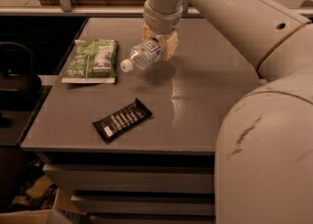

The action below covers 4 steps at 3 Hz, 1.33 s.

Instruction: Move blue plastic bottle near green jalapeno chip bag

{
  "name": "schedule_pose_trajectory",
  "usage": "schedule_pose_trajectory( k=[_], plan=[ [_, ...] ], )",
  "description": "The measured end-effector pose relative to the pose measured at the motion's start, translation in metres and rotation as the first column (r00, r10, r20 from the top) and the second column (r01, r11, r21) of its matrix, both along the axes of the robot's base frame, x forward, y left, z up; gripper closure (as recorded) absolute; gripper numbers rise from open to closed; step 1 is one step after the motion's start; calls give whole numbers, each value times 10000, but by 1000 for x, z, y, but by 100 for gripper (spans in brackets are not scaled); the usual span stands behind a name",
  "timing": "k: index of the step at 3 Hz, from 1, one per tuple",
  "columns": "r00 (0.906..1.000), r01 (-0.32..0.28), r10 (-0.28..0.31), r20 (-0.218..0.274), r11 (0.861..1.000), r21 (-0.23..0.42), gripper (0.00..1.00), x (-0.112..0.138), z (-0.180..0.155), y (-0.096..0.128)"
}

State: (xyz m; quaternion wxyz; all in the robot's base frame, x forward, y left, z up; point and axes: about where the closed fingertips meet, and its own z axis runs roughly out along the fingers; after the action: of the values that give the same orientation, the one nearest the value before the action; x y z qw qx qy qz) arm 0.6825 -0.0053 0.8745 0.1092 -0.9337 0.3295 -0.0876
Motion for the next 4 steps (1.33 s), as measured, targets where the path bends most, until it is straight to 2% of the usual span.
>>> schedule_pose_trajectory(
  k=[1, 2, 4],
  plan=[
    [9981, -587, 586, -184, 9983, -58, 82, -2, -7, 15],
    [9939, -1059, 1054, -311, 9943, -120, 58, -5, -11, 25],
    [9869, -1557, 1548, -455, 9876, -183, 12, -7, -14, 39]
  ],
)
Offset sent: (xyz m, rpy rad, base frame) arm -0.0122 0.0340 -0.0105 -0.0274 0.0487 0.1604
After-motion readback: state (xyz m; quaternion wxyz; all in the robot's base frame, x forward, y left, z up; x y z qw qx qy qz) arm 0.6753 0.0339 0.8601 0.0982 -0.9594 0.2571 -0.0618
